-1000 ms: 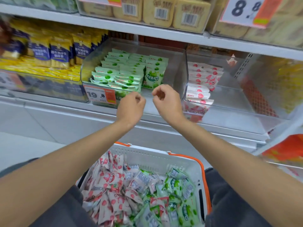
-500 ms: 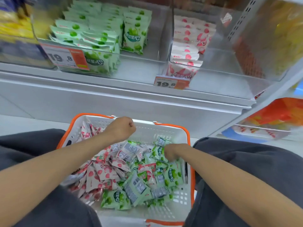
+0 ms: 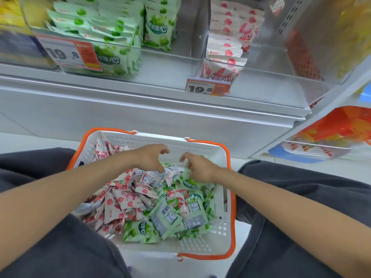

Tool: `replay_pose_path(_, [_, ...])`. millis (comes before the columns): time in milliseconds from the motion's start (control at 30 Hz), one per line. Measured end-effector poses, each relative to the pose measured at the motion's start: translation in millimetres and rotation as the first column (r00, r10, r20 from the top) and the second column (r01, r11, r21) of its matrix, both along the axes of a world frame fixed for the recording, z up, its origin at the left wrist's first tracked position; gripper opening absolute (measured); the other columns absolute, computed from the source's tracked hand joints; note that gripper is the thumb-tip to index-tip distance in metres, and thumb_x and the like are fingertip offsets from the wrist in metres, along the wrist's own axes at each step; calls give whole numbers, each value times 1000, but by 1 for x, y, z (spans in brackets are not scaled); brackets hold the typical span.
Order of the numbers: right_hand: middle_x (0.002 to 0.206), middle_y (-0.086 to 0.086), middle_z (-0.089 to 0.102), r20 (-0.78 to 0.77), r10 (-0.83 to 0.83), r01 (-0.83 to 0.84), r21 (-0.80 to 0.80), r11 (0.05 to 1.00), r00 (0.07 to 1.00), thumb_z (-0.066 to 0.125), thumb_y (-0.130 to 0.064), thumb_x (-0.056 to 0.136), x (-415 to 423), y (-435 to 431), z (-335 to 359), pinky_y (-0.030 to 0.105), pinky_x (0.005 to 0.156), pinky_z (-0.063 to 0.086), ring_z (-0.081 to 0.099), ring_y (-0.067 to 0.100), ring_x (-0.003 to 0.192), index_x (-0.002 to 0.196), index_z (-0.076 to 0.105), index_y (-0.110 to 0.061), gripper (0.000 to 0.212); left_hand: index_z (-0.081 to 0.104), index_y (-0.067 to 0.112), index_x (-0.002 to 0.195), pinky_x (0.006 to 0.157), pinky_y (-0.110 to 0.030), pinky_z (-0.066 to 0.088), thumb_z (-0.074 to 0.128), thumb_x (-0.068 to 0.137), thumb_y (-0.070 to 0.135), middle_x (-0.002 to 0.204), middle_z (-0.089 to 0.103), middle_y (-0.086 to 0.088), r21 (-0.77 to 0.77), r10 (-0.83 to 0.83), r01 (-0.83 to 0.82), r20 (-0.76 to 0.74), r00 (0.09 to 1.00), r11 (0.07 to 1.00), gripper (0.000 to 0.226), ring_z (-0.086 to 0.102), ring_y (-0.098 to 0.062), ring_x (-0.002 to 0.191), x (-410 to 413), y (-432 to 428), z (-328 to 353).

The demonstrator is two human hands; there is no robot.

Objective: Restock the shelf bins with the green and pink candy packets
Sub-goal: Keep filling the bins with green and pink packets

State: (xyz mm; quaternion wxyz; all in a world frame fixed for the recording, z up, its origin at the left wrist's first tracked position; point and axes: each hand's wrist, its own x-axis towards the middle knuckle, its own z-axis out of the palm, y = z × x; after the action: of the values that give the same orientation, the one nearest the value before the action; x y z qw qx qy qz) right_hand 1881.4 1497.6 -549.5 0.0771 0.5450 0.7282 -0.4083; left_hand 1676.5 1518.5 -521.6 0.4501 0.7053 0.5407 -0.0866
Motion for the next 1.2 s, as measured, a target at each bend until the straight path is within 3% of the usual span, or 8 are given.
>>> replay_pose_path(67, [97, 3, 61, -168, -57, 72, 84, 994, 984, 61, 6, 83, -9, 15, 36, 34, 76, 54, 61, 20, 88, 120, 56, -16, 42, 38, 13, 146, 104, -23, 35, 77, 83, 17, 142, 46, 2, -64, -13, 20, 102, 995, 998, 74, 43, -18, 133, 3, -3, 6])
replay_pose_path(233, [73, -3, 65, -396, -119, 219, 217, 951, 911, 68, 2, 84, -10, 44, 108, 20, 59, 52, 63, 9, 65, 92, 64, -13, 17, 71, 12, 109, 101, -39, 49, 78, 81, 11, 109, 73, 3, 10, 153, -176, 455, 878, 984, 29, 68, -15, 104, 7, 8, 12])
replay_pose_path(467, [97, 2, 66, -249, -10, 109, 388, 915, 968, 76, -14, 79, -26, 68, 151, 25, 69, 49, 62, 11, 85, 108, 63, -15, 31, 70, 10, 100, 92, -37, 54, 74, 83, 5, 98, 74, -4, 149, 248, -399, 578, 778, 905, 18, 68, -12, 88, -2, 32, 44])
replay_pose_path(567, [77, 4, 63, -153, 43, 43, 519, 854, 987, 74, -13, 79, -35, 78, 175, 28, 58, 38, 54, 9, 66, 81, 64, -12, 10, 70, 18, 102, 86, -39, 54, 75, 84, 13, 94, 73, 5, 311, 236, -504, 611, 756, 806, 19, 66, -5, 82, -10, 37, 66])
replay_pose_path(700, [70, -9, 62, -489, -42, 343, 545, 765, 871, 75, -8, 79, -50, 102, 234, 13, 53, 42, 54, -9, 55, 79, 64, -19, 16, 54, 22, 130, 82, -33, 48, 61, 93, 36, 113, 61, 9, 651, 242, -612, 570, 785, 449, 40, 58, -11, 96, -28, 55, 118])
replay_pose_path(833, [90, 5, 72, -652, -121, 572, 543, 615, 749, 75, -8, 77, -70, 154, 264, 37, 77, 58, 70, 16, 83, 90, 69, -13, 15, 47, 13, 138, 95, -40, 39, 46, 97, 33, 125, 58, -4, 911, 334, -400, 348, 876, 98, 45, 51, -25, 114, -58, 103, 145])
replay_pose_path(1033, [145, 13, 46, -22, -241, 204, 608, 767, 970, 67, -10, 86, -105, 234, 228, 25, 87, 44, 53, 23, 122, 141, 44, -2, 60, 64, 10, 115, 93, -40, 36, 25, 94, 39, 113, 67, -7, 974, 451, -163, 77, 889, 156, 53, 60, -26, 103, -83, 144, 116])
replay_pose_path(1200, [153, 12, 28, -269, -489, 553, 520, 651, 830, 77, -19, 81, -121, 283, 175, 35, 112, 35, 32, 30, 140, 152, 20, -14, 90, 68, 10, 105, 85, -38, 40, 31, 91, 31, 104, 68, -5, 978, 458, -168, 94, 884, 125, 45, 61, -25, 93, -81, 144, 112])
